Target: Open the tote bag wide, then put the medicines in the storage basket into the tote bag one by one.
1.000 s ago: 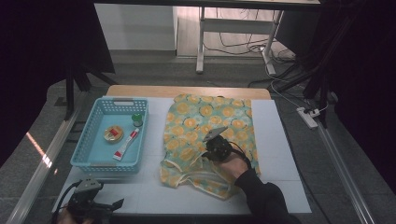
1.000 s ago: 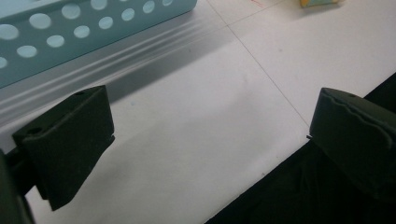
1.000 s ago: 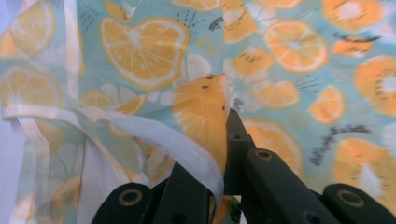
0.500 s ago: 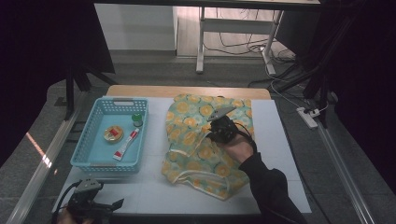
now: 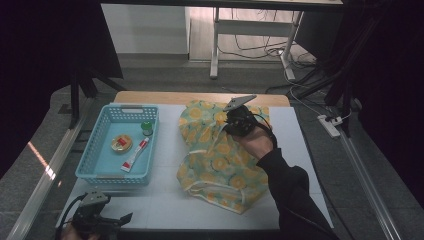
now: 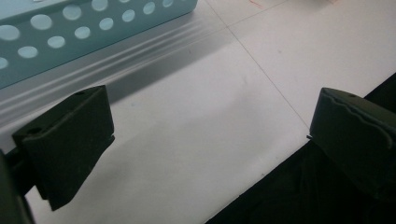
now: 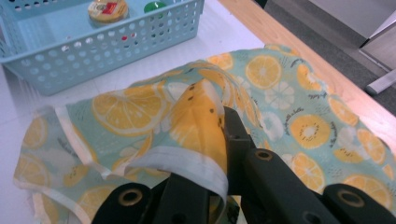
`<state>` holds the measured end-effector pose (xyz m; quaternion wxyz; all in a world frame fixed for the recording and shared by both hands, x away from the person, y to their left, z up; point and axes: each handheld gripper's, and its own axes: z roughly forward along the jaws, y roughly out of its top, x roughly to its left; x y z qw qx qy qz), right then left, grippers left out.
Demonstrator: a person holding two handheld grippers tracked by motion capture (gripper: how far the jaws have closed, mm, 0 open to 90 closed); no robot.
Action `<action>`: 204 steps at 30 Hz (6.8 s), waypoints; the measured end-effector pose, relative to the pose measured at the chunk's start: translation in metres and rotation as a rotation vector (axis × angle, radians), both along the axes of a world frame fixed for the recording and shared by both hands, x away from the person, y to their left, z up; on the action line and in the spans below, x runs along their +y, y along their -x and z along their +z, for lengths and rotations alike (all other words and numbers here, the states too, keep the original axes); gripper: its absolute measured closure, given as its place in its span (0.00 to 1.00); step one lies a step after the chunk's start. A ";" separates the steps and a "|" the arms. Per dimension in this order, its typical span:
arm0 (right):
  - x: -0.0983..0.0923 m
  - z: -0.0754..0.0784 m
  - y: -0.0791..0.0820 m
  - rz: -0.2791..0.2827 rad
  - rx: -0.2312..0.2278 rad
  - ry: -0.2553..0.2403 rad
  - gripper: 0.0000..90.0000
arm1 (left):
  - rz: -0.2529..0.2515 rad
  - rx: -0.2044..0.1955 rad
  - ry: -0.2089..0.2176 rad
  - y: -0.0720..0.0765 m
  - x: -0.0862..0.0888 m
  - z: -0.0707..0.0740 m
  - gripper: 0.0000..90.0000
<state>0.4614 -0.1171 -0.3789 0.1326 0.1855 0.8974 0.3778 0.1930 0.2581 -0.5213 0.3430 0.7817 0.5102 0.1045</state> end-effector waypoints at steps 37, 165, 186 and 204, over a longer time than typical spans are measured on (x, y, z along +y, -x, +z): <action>0.059 0.049 -0.036 -0.018 -0.087 0.015 1.00 | -0.005 -0.005 0.005 0.001 0.001 0.000 0.00; 0.018 -0.032 -0.081 0.016 0.100 -0.128 1.00 | 0.150 -0.039 -0.128 -0.183 0.052 0.050 0.00; 0.018 -0.032 -0.079 0.024 0.101 -0.131 1.00 | 0.188 0.109 -0.222 -0.232 0.053 0.015 0.00; 0.016 -0.035 -0.078 0.025 0.106 -0.139 1.00 | 0.179 0.277 -0.326 -0.248 0.046 -0.001 0.03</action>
